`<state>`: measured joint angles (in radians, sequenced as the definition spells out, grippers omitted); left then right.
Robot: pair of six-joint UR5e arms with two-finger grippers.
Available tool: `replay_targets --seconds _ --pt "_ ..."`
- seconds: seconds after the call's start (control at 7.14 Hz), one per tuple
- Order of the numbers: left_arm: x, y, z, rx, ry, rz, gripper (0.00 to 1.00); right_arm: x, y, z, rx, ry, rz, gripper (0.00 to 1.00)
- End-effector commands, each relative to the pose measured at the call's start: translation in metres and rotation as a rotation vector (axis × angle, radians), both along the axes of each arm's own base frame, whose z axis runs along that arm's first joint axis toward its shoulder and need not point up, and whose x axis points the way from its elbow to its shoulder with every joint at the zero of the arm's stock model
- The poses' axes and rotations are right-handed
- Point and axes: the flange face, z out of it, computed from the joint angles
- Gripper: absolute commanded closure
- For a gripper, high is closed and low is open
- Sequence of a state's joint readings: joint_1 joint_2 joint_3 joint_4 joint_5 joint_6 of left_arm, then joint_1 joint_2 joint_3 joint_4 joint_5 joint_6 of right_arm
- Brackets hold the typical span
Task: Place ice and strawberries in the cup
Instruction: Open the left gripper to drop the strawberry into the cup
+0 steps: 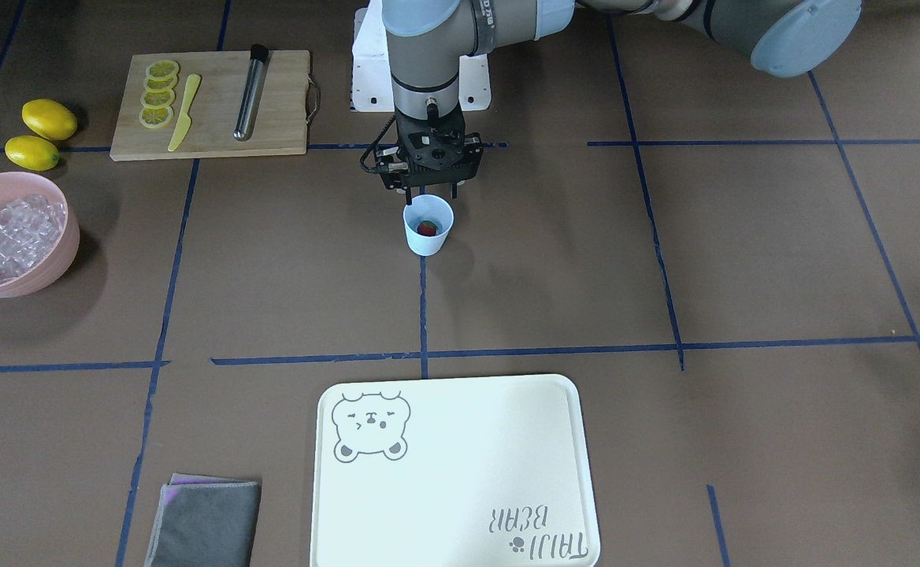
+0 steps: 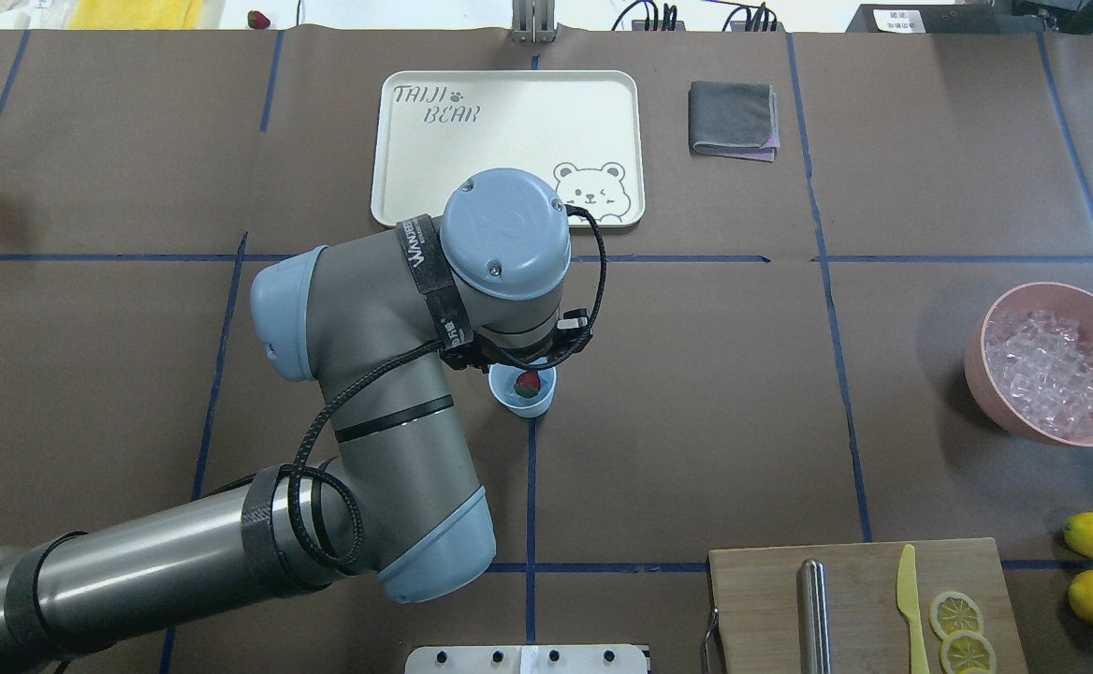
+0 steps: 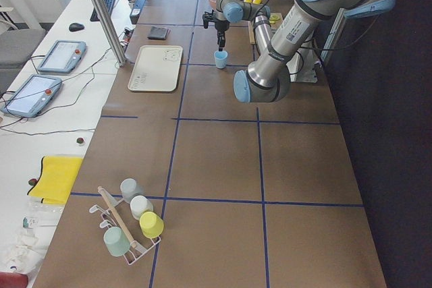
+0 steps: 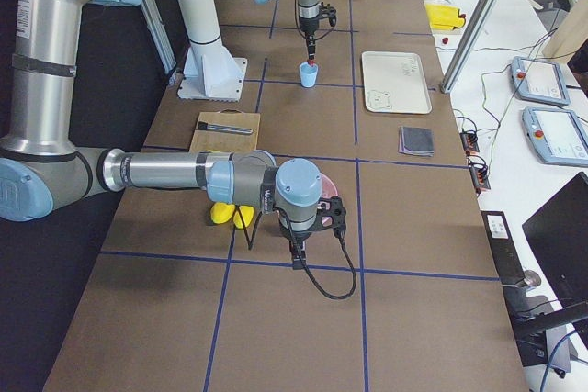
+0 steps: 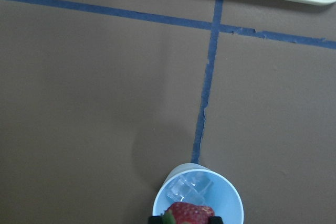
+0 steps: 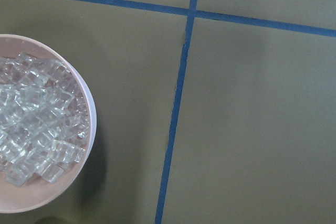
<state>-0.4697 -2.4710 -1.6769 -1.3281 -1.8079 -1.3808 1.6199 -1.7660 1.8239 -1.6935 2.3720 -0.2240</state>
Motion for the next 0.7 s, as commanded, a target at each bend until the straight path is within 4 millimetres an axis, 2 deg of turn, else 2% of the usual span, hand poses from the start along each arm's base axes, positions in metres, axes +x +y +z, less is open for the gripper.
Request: replay_targets --seconds 0.0,0.14,0.28,0.42,0.56 --pt "0.001 0.001 0.001 0.001 -0.001 0.007 0.0 0.0 0.0 0.0 0.0 -0.001 0.0 0.0" --pt "-0.005 0.004 0.015 -0.002 -0.011 0.014 0.0 0.0 0.001 0.0 -0.001 -0.001 0.0 0.0" --pt "-0.026 0.007 0.035 0.053 -0.022 0.062 0.0 0.0 0.001 0.0 -0.001 -0.001 0.0 0.0" --pt "-0.07 0.016 0.07 0.1 -0.031 0.091 0.0 0.0 0.0 0.0 0.0 0.0 0.0 0.0" --pt "-0.124 0.017 0.104 0.157 -0.047 0.114 0.0 0.0 0.001 0.0 -0.001 0.0 0.0 0.0"
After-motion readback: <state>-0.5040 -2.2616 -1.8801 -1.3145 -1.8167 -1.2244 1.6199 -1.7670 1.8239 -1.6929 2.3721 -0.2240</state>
